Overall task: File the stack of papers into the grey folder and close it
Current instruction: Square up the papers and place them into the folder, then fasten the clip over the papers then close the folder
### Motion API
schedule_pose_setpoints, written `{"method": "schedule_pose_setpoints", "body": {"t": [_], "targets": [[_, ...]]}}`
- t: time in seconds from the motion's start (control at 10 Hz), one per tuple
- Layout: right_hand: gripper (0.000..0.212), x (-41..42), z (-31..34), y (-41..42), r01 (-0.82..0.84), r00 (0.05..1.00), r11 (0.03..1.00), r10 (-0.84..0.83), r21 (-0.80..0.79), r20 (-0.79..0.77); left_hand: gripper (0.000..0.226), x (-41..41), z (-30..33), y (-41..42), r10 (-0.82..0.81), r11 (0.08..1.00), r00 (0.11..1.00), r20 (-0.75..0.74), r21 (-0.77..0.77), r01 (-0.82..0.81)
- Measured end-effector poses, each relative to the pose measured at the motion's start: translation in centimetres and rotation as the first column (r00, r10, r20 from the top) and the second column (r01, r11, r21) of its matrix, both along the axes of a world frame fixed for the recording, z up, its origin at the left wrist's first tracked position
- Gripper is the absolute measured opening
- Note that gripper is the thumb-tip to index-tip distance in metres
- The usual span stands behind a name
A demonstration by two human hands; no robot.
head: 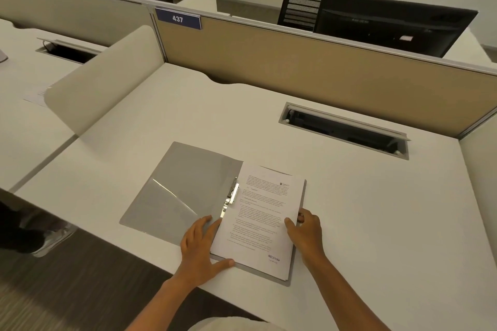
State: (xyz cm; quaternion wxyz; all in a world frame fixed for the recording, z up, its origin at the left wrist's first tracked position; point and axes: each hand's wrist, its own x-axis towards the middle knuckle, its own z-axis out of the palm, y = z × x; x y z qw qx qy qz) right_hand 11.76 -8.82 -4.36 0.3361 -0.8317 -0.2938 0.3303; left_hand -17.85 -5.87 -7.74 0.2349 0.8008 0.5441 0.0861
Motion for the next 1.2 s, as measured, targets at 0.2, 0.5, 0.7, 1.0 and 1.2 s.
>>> {"method": "schedule_pose_setpoints", "body": {"t": [0.2,0.5,0.7,1.0,1.2], "targets": [[0.040,0.0,-0.1,-0.1,-0.036,0.998,0.999,0.037,-0.007,0.051,0.110,0.0,0.0,0.0,0.000,1.000,1.000,0.018,0.001,0.000],[0.066,-0.7,0.7,-0.7,-0.119,0.971,0.989,0.133,-0.082,0.201,0.112,0.2,-0.3,0.0,0.028,1.000,0.999,0.038,0.011,-0.029],[0.065,-2.6,1.5,0.3,-0.251,0.856,0.960,0.281,-0.126,0.433,0.088,0.1,-0.3,-0.1,0.003,1.000,0.998,0.056,-0.002,-0.002],[0.033,-4.6,1.5,2.9,-0.363,0.775,0.918,0.394,-0.161,0.495,0.088,0.0,-0.3,-0.3,-0.019,1.000,1.000,-0.005,-0.011,0.019],[0.029,-6.9,2.6,8.9,-0.378,0.912,0.925,0.369,0.022,0.178,0.085,-0.4,-0.1,-0.4,-0.046,0.999,0.999,-0.004,-0.020,0.046]]}}
